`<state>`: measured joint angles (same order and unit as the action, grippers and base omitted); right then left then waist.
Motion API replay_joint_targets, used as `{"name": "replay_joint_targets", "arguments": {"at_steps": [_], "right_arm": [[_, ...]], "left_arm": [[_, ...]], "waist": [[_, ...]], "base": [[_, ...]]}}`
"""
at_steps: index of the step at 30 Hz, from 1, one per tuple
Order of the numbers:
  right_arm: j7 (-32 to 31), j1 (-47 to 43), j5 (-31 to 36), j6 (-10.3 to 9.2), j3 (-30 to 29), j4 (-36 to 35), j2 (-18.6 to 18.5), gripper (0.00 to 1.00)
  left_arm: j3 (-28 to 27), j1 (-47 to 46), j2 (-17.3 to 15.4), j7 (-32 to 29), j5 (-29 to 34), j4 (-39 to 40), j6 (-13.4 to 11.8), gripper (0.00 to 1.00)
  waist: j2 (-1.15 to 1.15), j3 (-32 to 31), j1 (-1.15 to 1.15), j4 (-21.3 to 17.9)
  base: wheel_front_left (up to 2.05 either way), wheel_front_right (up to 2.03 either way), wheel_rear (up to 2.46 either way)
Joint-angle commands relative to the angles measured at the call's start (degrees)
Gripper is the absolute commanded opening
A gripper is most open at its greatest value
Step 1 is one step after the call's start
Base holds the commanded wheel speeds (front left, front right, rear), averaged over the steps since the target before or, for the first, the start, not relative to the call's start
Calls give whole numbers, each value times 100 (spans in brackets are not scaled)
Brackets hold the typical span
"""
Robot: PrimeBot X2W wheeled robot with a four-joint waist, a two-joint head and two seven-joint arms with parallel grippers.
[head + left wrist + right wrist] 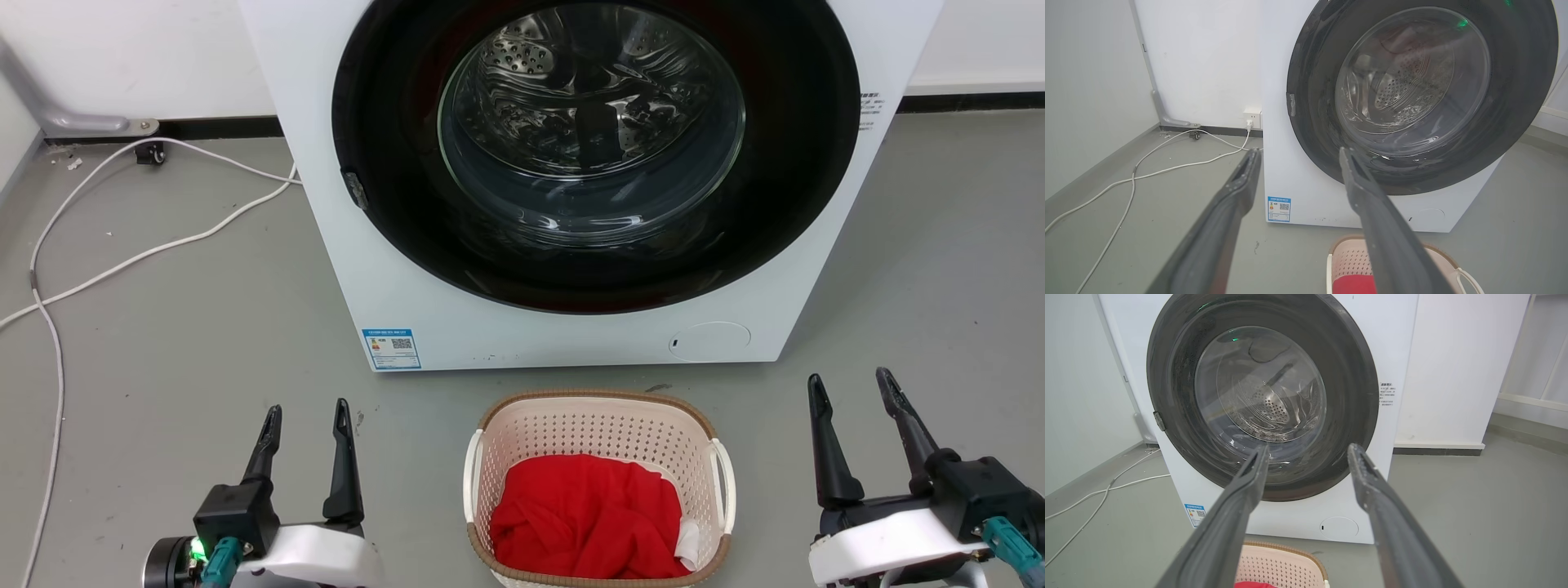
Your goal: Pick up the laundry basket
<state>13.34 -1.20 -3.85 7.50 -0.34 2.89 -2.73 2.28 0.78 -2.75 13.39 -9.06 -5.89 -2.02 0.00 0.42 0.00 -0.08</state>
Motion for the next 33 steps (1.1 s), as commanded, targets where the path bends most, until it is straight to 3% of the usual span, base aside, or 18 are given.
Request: {"name": "replay_joint_targets", "arguments": {"at_steps": [1,15,33], "right_arm": [[56,-34,108,-2,0,-76,-24,100],[192,-98,604,-2,-8,-104,-25,100],[188,-103,483,-2,20,-72,-24,100]], "left_arm": [[6,47,-19,52,116,32,-7,100],[13,108,-20,194,611,72,-81,100],[-36,126,-20,197,583,18,-33,100]], "waist": [[0,3,0,0],[0,19,0,-6],[0,26,0,-5]], "base": [[0,0,0],[0,0,0],[0,0,0]]}}
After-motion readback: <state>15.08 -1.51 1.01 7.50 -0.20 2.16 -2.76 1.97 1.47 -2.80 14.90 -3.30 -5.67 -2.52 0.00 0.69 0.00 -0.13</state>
